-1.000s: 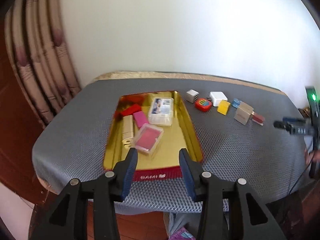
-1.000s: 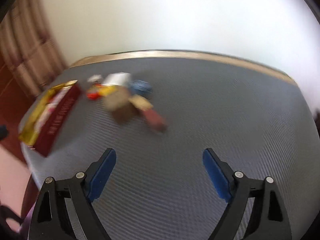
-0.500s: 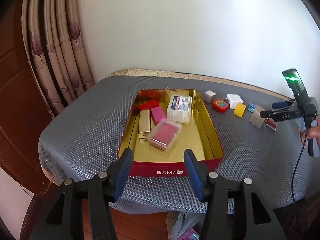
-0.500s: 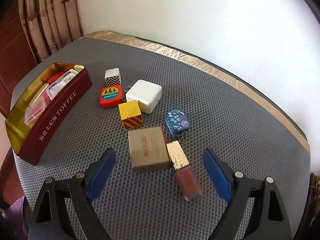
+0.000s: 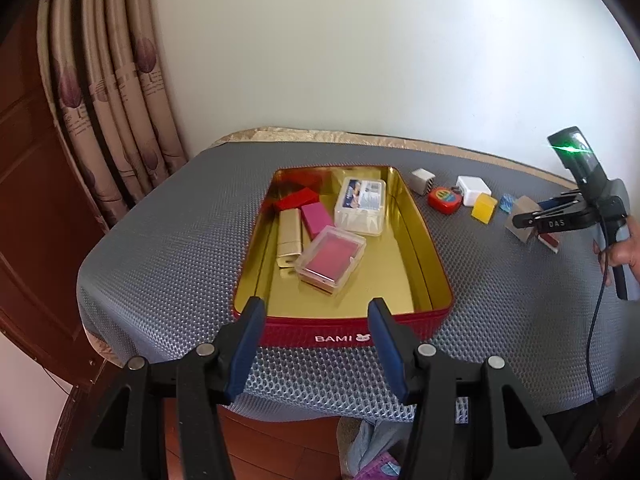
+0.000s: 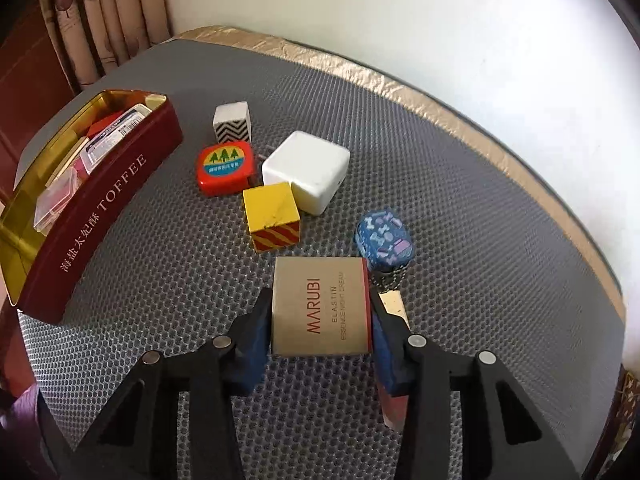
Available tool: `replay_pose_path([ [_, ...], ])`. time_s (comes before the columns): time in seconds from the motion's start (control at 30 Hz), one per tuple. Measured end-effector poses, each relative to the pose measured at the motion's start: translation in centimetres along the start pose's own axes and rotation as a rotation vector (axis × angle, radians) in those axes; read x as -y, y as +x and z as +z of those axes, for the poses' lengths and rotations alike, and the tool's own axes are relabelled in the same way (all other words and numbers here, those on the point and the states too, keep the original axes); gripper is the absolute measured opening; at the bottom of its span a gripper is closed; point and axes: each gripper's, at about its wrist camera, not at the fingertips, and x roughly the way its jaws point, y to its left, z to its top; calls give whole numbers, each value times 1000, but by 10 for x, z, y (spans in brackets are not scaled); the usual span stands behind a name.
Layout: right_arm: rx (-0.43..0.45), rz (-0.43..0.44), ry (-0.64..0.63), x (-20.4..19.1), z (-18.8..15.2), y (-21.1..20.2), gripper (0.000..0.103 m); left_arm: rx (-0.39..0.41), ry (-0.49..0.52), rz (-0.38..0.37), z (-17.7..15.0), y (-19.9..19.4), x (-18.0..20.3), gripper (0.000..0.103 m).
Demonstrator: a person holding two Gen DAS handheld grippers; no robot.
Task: Organize rigid objects
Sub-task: 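Grasp the beige MARUBI box with the right gripper, then carry the MARUBI box into the tin and open the right gripper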
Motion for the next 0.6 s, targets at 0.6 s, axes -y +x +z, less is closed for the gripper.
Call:
replay_pose_path([
  [0.6,79,392,-77,-170,76,-23,41,-20,-92,-13,4,0,-24,55],
])
